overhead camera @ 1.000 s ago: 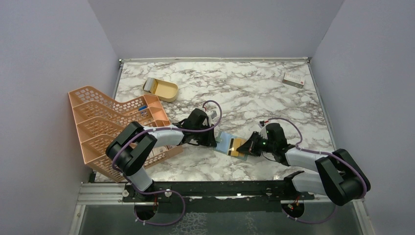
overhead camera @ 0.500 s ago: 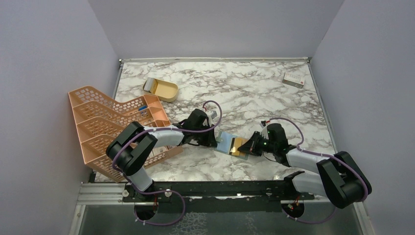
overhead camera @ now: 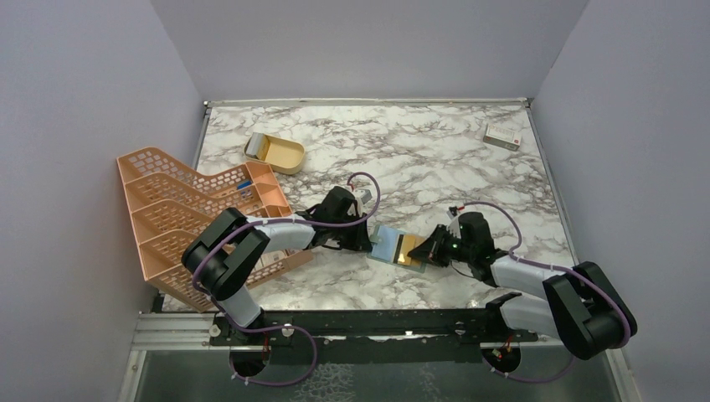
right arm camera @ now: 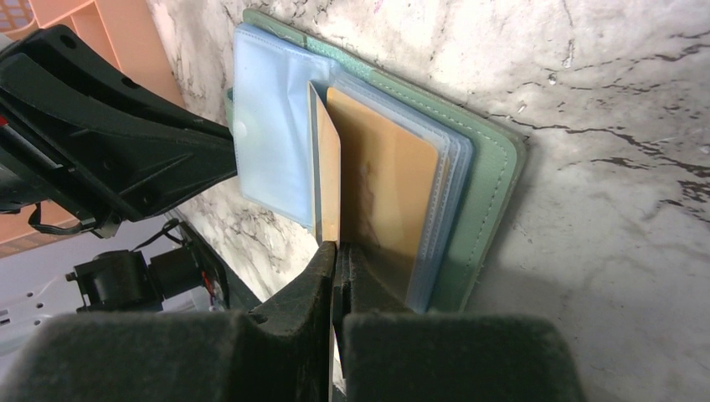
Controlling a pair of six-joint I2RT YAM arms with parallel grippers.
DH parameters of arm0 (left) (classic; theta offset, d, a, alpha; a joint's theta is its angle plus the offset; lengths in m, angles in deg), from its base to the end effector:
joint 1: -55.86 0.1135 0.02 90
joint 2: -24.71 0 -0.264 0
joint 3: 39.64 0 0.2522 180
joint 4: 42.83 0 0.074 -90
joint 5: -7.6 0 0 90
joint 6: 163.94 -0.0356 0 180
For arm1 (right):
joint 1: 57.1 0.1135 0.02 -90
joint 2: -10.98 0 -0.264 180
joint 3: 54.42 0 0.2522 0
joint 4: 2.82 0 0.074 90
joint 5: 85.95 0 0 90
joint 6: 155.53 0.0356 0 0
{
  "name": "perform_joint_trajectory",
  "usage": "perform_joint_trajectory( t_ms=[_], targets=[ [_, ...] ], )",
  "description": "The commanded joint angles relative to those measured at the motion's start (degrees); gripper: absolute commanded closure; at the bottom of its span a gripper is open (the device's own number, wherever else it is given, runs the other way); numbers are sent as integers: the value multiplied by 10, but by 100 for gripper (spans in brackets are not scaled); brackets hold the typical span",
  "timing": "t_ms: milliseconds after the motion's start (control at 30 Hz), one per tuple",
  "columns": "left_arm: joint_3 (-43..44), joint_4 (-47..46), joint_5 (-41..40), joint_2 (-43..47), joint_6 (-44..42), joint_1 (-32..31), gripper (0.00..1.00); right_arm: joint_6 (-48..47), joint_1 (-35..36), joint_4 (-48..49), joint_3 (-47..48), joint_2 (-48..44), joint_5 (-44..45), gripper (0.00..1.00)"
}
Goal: Put the credit cards into the card holder
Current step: Insert the credit card into the card holder.
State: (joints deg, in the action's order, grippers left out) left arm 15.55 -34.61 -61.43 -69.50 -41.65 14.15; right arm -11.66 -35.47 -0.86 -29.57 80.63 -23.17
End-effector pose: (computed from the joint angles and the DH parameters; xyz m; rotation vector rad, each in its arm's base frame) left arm 0.2215 -0.2145 0.1393 0.3984 2.5572 -0.9897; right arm 0.1656 0.0832 0.1115 0.4445 2.4983 1.1574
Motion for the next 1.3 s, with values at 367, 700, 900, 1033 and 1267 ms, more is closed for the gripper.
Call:
perform_joint_trajectory(
  t_ms=[367, 700, 900, 1033, 1267],
  targets=[
    [-29, 14, -15, -26, 27, -36, 86, 17, -5, 33, -24, -4, 40, 99],
    [-34, 12, -24, -18, 36, -43, 86, 73, -5, 55, -58, -27, 41, 99],
    [-44, 8, -25, -13, 43, -45, 86, 81, -6, 33, -64, -58, 63, 99],
    [-52, -2, -24, -8, 53, -51, 86, 88, -5, 36, -72, -71, 68, 99],
    [-52, -11, -24, -16, 61, -62, 86, 82, -5, 25, -75, -93, 82, 99]
  ],
)
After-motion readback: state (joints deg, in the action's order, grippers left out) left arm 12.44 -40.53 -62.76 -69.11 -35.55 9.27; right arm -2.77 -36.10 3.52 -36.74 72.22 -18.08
